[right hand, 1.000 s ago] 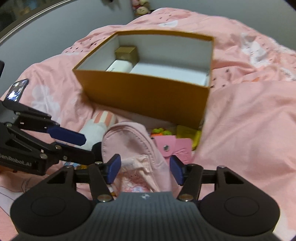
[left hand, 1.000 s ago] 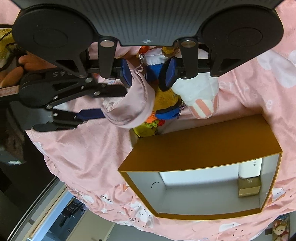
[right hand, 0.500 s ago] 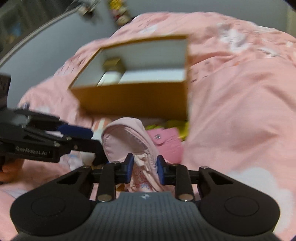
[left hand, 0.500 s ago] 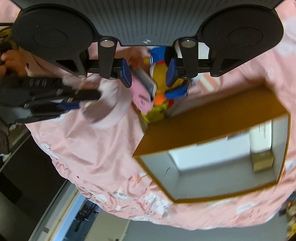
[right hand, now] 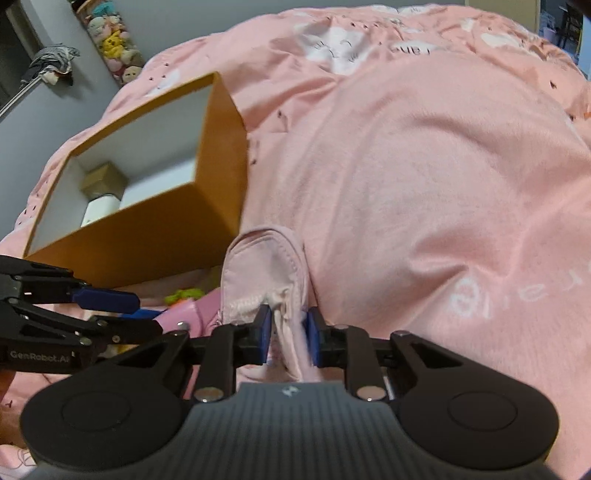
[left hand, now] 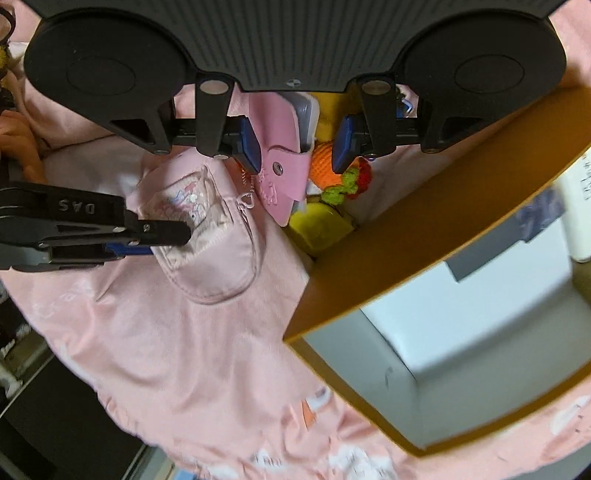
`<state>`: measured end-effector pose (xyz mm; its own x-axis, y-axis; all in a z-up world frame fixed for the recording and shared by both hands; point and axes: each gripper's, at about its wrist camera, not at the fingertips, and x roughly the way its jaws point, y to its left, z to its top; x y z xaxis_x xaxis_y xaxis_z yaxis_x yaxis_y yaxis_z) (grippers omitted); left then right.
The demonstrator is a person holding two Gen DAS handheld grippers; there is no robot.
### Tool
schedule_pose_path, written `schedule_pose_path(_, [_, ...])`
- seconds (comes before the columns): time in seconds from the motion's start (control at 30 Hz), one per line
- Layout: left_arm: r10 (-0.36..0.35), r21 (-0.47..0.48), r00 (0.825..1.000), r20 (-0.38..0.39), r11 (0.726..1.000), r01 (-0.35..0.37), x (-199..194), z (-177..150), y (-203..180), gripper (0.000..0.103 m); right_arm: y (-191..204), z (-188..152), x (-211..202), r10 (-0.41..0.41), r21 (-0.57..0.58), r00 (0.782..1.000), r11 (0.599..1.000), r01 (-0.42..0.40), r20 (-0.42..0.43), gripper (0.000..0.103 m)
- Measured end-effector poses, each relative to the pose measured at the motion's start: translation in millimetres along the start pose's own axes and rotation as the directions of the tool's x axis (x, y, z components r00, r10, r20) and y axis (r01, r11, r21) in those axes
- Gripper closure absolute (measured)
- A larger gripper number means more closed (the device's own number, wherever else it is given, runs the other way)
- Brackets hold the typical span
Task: Organize objects
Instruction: 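Grasp the pink wallet with the left tool while the right tool grasps the pink backpack, then carry the pink wallet and pink backpack over the orange box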
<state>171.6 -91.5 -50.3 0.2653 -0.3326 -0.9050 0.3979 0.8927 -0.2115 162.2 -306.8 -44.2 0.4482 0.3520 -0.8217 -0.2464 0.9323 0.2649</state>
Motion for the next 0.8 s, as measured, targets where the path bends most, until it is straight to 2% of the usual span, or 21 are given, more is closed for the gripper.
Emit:
schedule_pose_path(0.23, [-0.003, 0.03, 0.997, -0.076, 1.0, 0.005, 25.4, 8.7, -7.8, 0.054, -13.0, 0.5, 11.7, 0.024, 0.032, 0.999, 0.999, -0.023, -0.028, 0.084])
schedule_pose_path(0.43, [0.023, 0.047, 0.994, -0.105, 0.999, -0.018, 36.6, 5.6, -15.5, 0.069, -15.7, 2.4, 18.0, 0.04, 0.04, 0.998, 0.998, -0.038, -0.039, 0.084])
schedule_pose_path(0.6, [0.051, 0.024, 0.997, -0.054, 0.998, -0.05, 20.9, -9.8, -19.9, 0.07, -12.8, 2.0, 16.8, 0.035, 0.026, 0.999, 0.999, -0.034, -0.029, 0.084])
schedule_pose_path(0.8, [0.041, -0.114, 0.996, 0.082, 0.993, -0.031, -24.1, -37.8, -8.1, 0.072, -2.0, 0.6, -2.0, 0.058, -0.002, 0.998, 0.998, -0.058, 0.003, 0.089])
